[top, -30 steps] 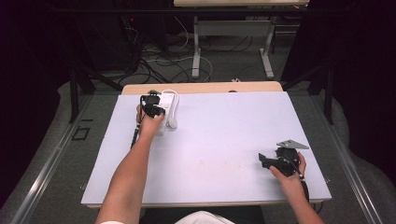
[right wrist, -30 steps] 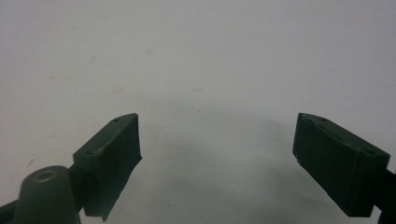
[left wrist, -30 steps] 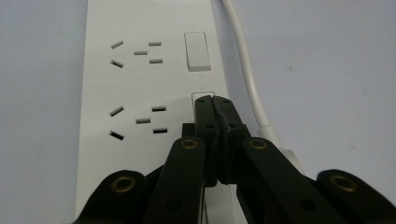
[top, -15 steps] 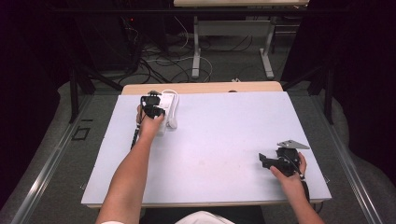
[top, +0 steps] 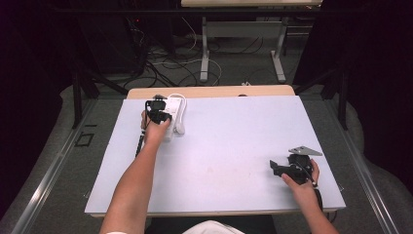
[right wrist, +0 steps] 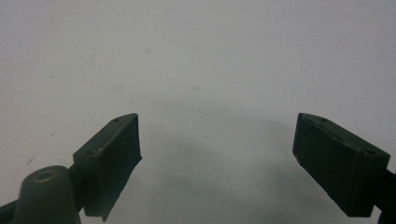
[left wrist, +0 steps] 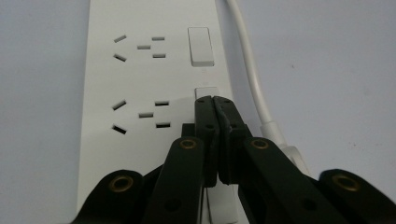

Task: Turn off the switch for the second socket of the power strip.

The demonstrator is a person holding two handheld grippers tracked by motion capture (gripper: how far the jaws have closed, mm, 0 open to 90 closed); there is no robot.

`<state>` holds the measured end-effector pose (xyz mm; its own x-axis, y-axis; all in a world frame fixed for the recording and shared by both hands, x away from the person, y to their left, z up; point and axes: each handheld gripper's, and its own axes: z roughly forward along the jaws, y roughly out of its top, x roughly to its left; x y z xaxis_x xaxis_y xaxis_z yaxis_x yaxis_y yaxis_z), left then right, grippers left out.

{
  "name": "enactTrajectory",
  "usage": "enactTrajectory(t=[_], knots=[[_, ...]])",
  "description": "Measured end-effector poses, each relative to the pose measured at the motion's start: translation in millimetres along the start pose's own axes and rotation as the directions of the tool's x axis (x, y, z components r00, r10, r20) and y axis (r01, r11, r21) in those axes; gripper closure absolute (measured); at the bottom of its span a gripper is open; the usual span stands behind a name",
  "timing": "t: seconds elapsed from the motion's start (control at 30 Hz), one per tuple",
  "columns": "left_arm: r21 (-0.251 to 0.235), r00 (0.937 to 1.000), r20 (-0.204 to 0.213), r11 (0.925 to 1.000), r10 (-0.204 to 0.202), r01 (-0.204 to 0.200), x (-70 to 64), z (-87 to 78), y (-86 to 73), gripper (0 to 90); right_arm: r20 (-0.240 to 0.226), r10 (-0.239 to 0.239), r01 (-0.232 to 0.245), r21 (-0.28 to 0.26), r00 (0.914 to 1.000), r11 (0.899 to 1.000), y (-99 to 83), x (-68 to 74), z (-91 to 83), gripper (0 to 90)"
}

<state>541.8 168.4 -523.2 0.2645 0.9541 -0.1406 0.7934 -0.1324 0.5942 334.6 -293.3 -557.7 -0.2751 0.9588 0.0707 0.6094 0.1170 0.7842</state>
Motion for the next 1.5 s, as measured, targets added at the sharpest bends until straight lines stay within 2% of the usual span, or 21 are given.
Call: enactTrajectory(t=[0.43, 0.5, 0.73, 1.3, 1.5], knots=[[-0.019, 1.0, -0.006, 0.9998, -0.002, 0.002, -1.9, -7.3, 0.9, 87.7, -0.002, -0.005, 0.005, -0.001, 1.0, 1.0, 0.5, -1.2, 0.5, 14.4], [-0.015, 0.9999, -0.002, 0.9998, 0.012, -0.012, -1.7, -9.5, 1.3, 87.2, -0.005, -0.002, 0.002, 0.001, 1.0, 1.0, 0.7, 0.3, 0.6, 14.4], [-0.029, 0.9999, -0.003, 0.9995, 0.013, -0.013, -2.9, -15.0, 1.3, 85.8, -0.008, -0.012, 0.012, -0.001, 0.9999, 1.0, 1.1, 0.5, 1.2, 14.4], [-0.068, 0.9993, 0.037, 0.9977, 0.003, 0.0, -9.4, -34.2, 2.6, 83.1, -0.009, -0.013, 0.013, -0.002, 0.9999, 1.0, 1.4, 0.5, 0.4, 14.4], [-0.051, 0.9985, 0.054, 0.9987, 0.004, -0.001, -11.2, -37.7, 0.9, 81.5, -0.01, -0.012, 0.012, 0.0, 0.9999, 1.0, 1.1, 0.2, -0.2, 14.4]])
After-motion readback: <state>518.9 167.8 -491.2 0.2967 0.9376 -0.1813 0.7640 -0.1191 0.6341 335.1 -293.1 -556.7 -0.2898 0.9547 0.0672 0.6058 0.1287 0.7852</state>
